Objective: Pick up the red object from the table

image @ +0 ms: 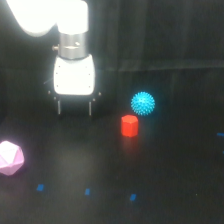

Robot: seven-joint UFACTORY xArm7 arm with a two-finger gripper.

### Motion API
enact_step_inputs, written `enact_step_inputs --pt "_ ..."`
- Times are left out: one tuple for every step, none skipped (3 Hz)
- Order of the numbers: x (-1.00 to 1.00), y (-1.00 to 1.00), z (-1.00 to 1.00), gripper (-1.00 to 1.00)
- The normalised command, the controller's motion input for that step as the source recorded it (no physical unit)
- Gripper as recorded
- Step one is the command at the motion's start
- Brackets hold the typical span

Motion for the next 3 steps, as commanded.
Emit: enact_step_inputs --pt "0.97 -0.22 -0.71 0.88" --pt "0.44 -0.87 -0.03 0.08" --pt "0.73 -0.08 -0.89 0.52"
